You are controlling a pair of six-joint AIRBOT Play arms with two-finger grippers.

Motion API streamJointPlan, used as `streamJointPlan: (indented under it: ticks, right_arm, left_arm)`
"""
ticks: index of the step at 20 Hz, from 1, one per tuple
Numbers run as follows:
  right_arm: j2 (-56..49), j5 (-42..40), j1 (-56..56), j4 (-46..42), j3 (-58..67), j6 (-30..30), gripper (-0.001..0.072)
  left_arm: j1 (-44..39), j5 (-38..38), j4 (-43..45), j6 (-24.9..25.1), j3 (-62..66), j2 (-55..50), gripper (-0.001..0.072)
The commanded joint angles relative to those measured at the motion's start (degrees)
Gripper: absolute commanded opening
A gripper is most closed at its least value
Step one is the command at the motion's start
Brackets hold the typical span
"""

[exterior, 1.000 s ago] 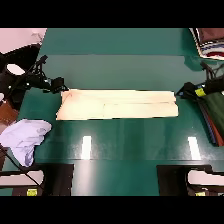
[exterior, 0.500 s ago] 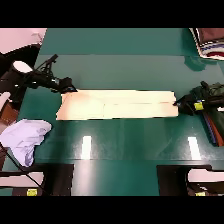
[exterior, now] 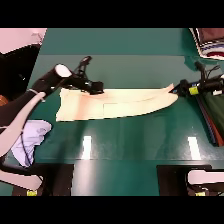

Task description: Fold the shirts.

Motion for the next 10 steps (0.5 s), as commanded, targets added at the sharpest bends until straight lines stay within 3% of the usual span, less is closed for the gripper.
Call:
streamJointPlan:
  ticks: [1,10]
  right_arm:
    - [5.18,2.36,4.96,0.68,8.04,2.80,0.0018]
    - [8.07,-0.44,23.19,0.68,23.76,7.23,0.0018]
  left_arm:
    - [-5.84,1.38,0.07,-1.53,6.03,-6.80,0.0023]
    - [-10.10,-0.33,1.88,-3.52,10.38,-13.70,0.0023]
